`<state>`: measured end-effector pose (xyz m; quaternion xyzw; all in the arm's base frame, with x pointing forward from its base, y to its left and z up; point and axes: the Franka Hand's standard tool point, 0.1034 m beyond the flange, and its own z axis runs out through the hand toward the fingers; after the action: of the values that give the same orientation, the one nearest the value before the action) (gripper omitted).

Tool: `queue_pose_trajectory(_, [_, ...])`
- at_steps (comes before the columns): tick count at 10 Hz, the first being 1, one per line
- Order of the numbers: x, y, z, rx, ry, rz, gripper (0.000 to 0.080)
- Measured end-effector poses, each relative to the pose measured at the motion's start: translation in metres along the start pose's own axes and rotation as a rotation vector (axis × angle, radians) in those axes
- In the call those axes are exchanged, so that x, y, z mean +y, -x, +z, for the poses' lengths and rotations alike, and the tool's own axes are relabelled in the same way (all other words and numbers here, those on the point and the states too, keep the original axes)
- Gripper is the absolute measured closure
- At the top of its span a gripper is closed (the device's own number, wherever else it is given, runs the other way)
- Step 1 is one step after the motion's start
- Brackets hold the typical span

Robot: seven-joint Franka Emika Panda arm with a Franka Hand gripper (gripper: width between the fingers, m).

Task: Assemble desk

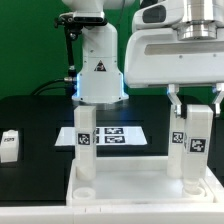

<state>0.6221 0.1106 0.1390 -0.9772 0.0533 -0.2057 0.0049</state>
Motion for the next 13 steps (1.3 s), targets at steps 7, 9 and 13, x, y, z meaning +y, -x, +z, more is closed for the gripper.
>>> queue_pose_trajectory(7, [-0.005,0.004,0.012,0.027,0.002,-0.014,0.0515])
queue_pose_trajectory(9, [-0.004,0.001,0.013,0.058,0.0,-0.023,0.0515])
queue_pose_trajectory(13, [-0.002,0.001,0.014,0.015,0.007,-0.013,0.0244])
